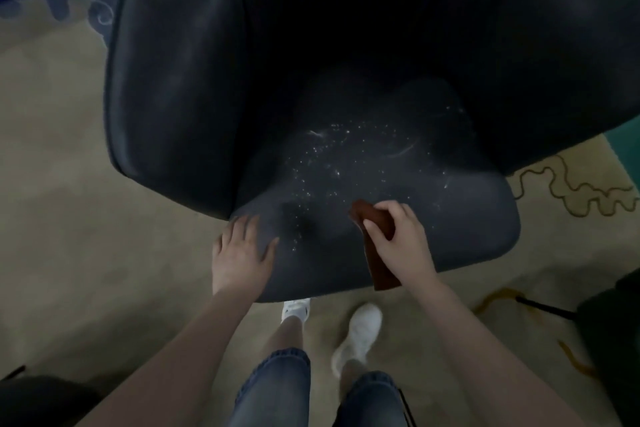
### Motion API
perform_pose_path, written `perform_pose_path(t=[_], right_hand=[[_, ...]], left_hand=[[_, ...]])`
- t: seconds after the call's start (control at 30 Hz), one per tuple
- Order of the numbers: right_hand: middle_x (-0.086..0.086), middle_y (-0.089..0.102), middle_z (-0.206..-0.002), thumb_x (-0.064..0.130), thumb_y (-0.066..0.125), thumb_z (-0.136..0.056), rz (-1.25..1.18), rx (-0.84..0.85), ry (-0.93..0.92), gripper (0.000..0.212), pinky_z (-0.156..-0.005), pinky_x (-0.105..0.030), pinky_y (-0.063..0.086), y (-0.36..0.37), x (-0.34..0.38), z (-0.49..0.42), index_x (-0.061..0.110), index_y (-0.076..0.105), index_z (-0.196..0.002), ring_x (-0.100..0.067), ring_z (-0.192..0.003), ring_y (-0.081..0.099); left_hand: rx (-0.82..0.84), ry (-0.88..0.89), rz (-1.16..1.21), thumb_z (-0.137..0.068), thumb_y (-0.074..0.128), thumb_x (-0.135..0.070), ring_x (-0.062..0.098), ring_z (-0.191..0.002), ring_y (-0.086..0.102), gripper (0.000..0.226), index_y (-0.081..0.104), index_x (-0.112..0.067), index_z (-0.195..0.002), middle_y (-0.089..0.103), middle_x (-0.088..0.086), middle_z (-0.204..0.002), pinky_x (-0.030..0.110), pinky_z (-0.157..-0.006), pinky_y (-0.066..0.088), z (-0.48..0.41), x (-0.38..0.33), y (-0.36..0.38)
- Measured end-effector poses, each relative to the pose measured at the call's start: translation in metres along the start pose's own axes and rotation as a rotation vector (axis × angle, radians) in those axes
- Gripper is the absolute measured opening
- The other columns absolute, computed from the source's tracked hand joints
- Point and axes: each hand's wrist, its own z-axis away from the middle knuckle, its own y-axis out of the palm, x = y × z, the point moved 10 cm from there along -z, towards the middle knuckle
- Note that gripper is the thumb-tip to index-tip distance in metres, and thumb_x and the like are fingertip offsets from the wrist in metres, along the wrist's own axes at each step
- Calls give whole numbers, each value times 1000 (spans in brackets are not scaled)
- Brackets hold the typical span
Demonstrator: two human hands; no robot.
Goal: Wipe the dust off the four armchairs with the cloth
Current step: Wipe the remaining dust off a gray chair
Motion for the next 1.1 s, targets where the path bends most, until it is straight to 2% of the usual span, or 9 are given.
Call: perform_pose_path(t=[0.13, 0.27, 0.37, 0.47, 0.63, 0.77, 0.93, 1.1], right_hand=[[2, 53, -114, 27, 64, -93, 68, 91, -113, 23, -86, -30, 43, 9, 14, -26, 19, 58, -115, -19, -101, 56], [3, 50, -119, 28, 63, -94, 179, 235, -197, 26, -86, -26, 40, 21, 25, -47, 21, 57, -119, -20, -106, 56], [3, 49, -124, 31, 62, -95, 267, 342, -309, 29, -90, -31, 45, 21, 31, -56, 23, 55, -122, -22, -108, 57], [3, 48, -125, 31, 61, -95, 350, 405, -407, 30, -93, -35, 47, 14, 28, -60, 23, 55, -123, -22, -106, 58], [5, 49, -124, 29, 61, -95, 430, 475, -564, 31, -90, -27, 44, 16, 31, -65, 21, 57, -125, -20, -105, 58], [6, 48, -127, 31, 59, -96, 478, 530, -648, 32, -94, -34, 46, 40, 37, -58, 25, 55, -128, -22, -106, 58], [6, 47, -132, 30, 59, -96, 544, 576, -713, 35, -92, -30, 43, 85, 34, -51, 24, 52, -130, -22, -111, 57], [1, 52, -136, 26, 59, -97, 615, 592, -886, 34, -103, -33, 40, 145, 40, -53, 18, 57, -130, -21, -125, 51]], left_hand=[[-5, -104, 44, -93, 62, -39, 35, -132, 46, 58, 51, -4, -138, 52, 14, -141, 49, -104, 38, 5, 7, -1], [-2, -251, 74, -96, 53, -42, 31, -139, 37, 63, 39, -7, -147, 42, 11, -151, 46, -110, 32, 24, 18, 5], [-12, -381, 120, -98, 49, -43, 30, -142, 31, 65, 31, -10, -152, 34, 9, -156, 44, -112, 27, 43, 16, 16], [-21, -498, 210, -99, 48, -46, 29, -143, 28, 66, 30, -12, -152, 30, 7, -158, 44, -111, 28, 63, 2, 34], [-84, -645, 331, -99, 47, -48, 25, -147, 21, 67, 27, -17, -154, 23, 3, -162, 42, -113, 25, 93, -20, 63], [-117, -711, 367, -99, 41, -51, 23, -150, 17, 69, 21, -17, -156, 17, 2, -164, 41, -115, 23, 109, -19, 77], [-120, -758, 419, -99, 37, -55, 22, -151, 14, 74, 12, -18, -157, 7, 0, -165, 41, -116, 26, 112, 2, 103], [-105, -786, 486, -98, 36, -60, 21, -152, 3, 81, -2, -20, -158, -8, -3, -166, 40, -118, 22, 101, 30, 152]])
